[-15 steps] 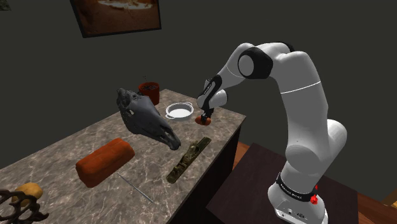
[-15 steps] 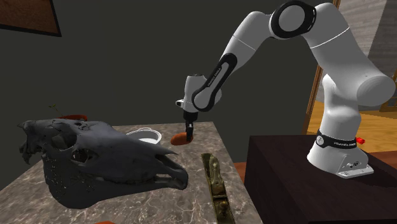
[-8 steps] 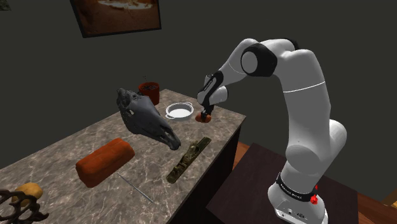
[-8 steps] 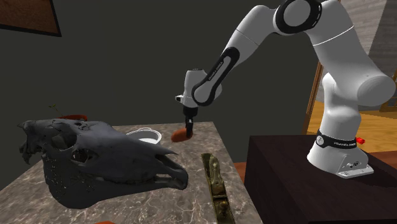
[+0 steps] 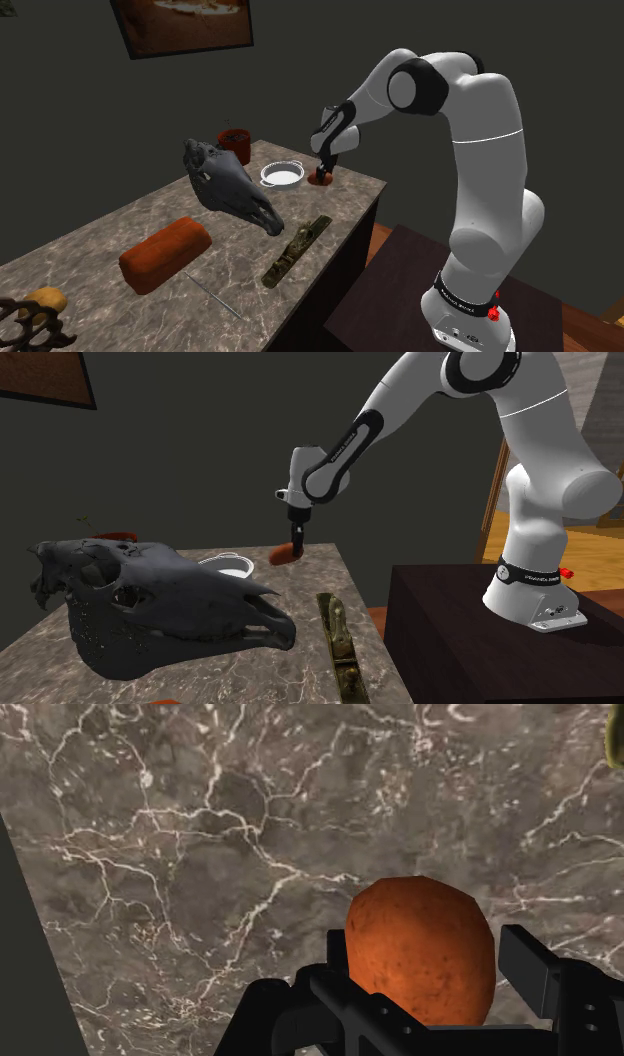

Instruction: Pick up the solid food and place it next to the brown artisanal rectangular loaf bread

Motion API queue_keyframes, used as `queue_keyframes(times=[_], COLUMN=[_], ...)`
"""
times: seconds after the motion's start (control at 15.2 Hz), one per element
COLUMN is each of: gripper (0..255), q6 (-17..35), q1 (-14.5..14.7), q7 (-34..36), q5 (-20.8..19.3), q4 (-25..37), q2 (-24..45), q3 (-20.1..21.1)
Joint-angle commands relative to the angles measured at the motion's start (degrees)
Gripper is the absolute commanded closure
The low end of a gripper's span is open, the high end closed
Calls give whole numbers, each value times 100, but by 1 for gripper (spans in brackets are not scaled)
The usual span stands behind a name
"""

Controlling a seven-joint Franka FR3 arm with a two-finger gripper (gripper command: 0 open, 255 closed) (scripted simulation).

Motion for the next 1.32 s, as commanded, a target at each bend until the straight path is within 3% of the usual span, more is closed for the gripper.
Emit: queue_keyframes(times=[0.0, 1.25], gripper=[255, 255], q6=[-133, -1263], q1=[16, 108], q7=[16, 137], q5=[-25, -233], q4=[10, 232], q2=[-122, -1037], q3=[-20, -140])
